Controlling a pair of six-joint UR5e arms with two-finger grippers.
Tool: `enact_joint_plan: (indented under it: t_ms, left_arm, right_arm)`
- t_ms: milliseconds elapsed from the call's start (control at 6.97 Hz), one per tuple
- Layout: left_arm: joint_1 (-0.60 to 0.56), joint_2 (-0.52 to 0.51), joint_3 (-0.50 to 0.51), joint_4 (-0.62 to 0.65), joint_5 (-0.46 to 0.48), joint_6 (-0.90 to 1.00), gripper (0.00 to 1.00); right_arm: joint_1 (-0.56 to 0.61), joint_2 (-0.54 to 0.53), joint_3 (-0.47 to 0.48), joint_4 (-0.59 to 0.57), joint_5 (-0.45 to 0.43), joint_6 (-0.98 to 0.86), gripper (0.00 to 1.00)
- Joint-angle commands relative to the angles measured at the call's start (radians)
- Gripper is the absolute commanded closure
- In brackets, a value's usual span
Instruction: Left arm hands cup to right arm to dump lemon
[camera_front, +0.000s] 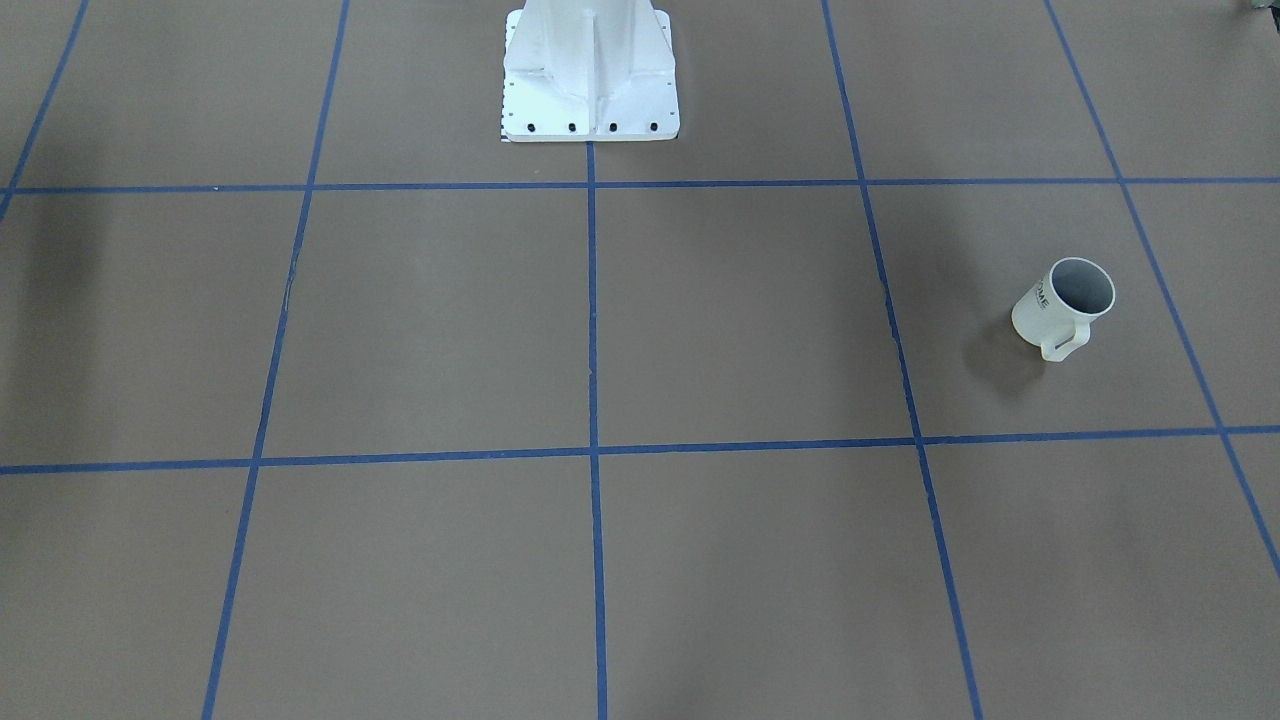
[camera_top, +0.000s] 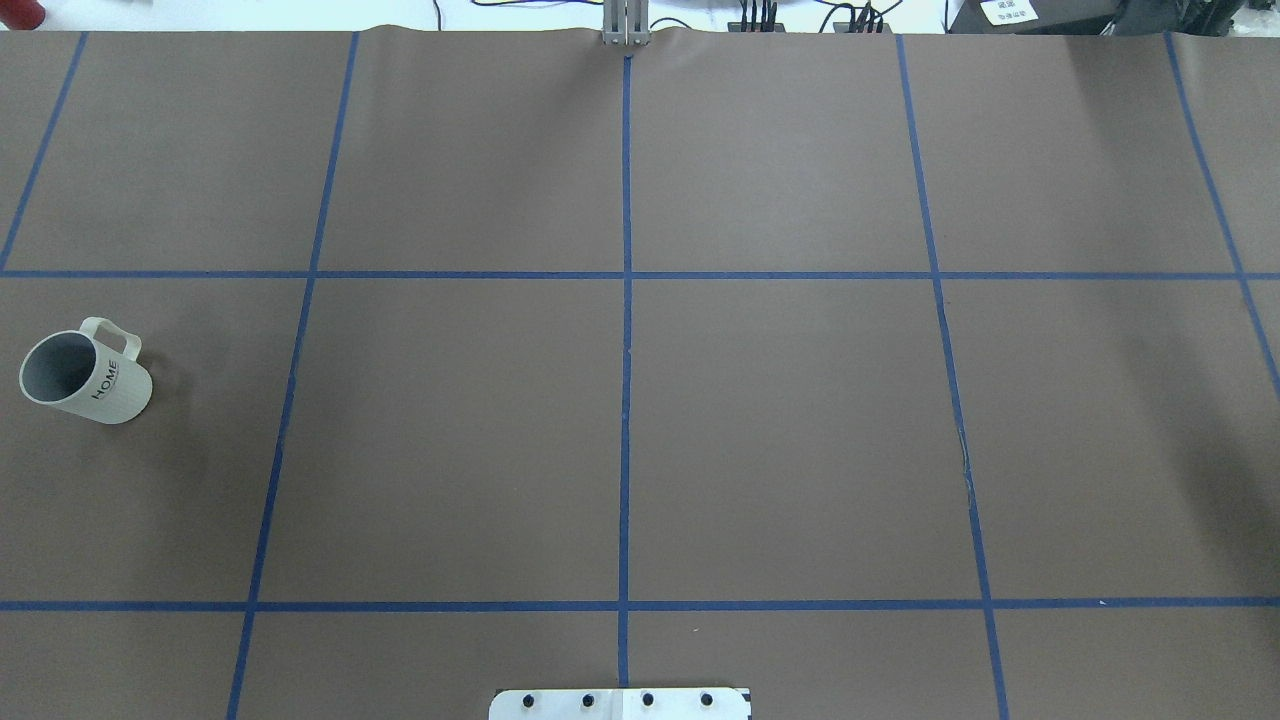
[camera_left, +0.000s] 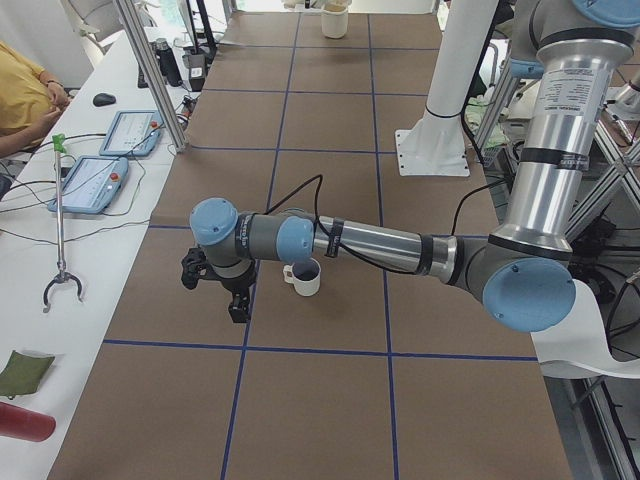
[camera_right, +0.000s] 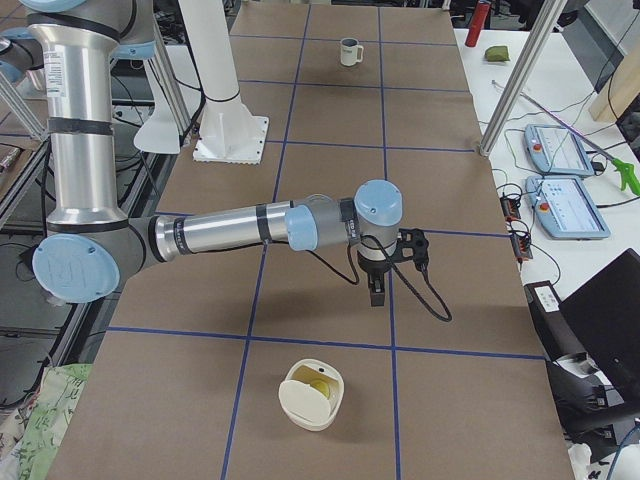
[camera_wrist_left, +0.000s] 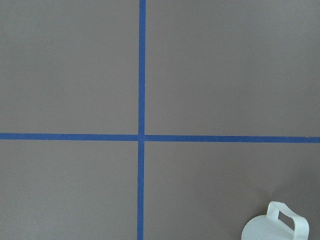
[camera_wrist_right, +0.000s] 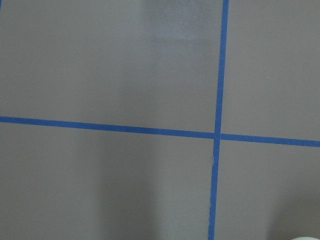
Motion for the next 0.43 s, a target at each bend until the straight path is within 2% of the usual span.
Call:
enact_joint_plan:
  t_ms: [0, 287]
  left_arm:
    - [0.001, 0.033, 0.0, -0.038, 0.0, 0.001, 0.0]
    - [0.001, 0.04, -0.007, -0.049, -0.005, 0.0, 0.0]
  right_arm:
    - [-0.001, -0.002, 0.008, 0.03, -0.001, 0.018, 0.0]
    - [-0.021, 0.018, 0.0, 0.05, -0.004, 0.049, 0.0]
